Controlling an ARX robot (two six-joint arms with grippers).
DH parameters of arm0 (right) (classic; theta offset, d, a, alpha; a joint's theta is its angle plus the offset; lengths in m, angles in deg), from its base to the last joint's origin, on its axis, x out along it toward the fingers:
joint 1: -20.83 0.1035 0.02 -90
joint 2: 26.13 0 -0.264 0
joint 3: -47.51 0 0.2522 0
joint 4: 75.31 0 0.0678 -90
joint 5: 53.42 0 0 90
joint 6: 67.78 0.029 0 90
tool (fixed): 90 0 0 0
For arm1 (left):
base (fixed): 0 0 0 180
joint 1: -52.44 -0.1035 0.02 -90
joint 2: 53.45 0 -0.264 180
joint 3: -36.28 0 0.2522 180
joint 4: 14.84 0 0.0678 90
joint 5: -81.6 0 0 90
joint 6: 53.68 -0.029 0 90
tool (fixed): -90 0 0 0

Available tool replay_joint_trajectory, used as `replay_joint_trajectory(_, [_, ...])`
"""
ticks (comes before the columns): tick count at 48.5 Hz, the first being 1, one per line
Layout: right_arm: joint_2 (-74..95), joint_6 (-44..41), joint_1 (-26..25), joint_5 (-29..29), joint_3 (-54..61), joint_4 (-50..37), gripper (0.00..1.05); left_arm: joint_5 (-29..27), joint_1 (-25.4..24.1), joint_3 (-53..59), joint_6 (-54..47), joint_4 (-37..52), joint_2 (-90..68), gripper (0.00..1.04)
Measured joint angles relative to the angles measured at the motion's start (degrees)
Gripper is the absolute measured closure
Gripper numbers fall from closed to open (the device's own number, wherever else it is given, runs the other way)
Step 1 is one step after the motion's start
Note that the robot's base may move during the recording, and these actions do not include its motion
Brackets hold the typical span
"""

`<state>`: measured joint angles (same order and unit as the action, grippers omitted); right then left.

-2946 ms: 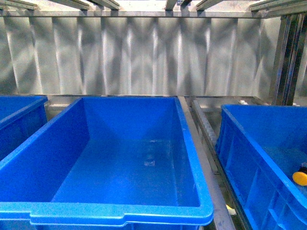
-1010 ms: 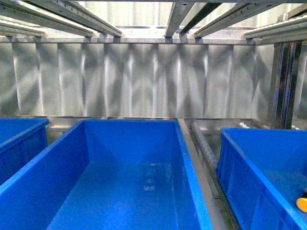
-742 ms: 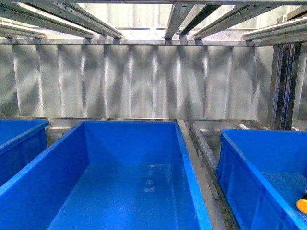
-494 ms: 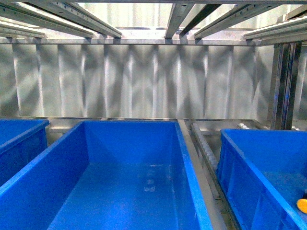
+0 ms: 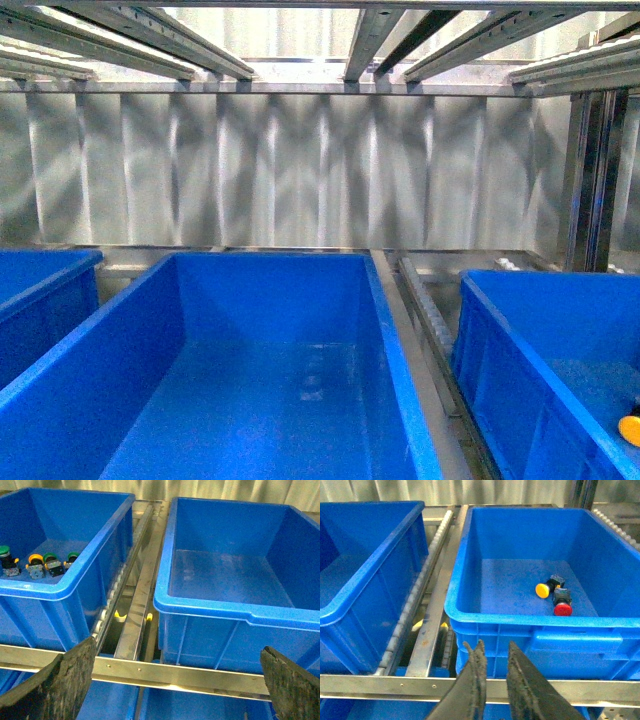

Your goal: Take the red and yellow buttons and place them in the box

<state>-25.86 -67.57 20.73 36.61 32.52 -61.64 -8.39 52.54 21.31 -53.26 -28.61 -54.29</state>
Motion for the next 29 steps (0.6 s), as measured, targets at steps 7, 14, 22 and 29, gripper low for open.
replay_joint_trajectory(7, [0.0, 0.0, 0.0, 0.0, 0.0, 0.0, 0.56, 0.0, 0.0, 0.0, 0.0, 0.0, 0.0, 0.08])
replay_joint_trajectory(14, [0.0, 0.0, 0.0, 0.0, 0.0, 0.0, 0.34, 0.0, 0.0, 0.0, 0.0, 0.0, 0.0, 0.08])
replay_joint_trajectory(22, [0.0, 0.0, 0.0, 0.0, 0.0, 0.0, 0.05, 0.0, 0.0, 0.0, 0.0, 0.0, 0.0, 0.08])
replay_joint_trajectory(29, [0.0, 0.0, 0.0, 0.0, 0.0, 0.0, 0.06, 0.0, 0.0, 0.0, 0.0, 0.0, 0.0, 0.08])
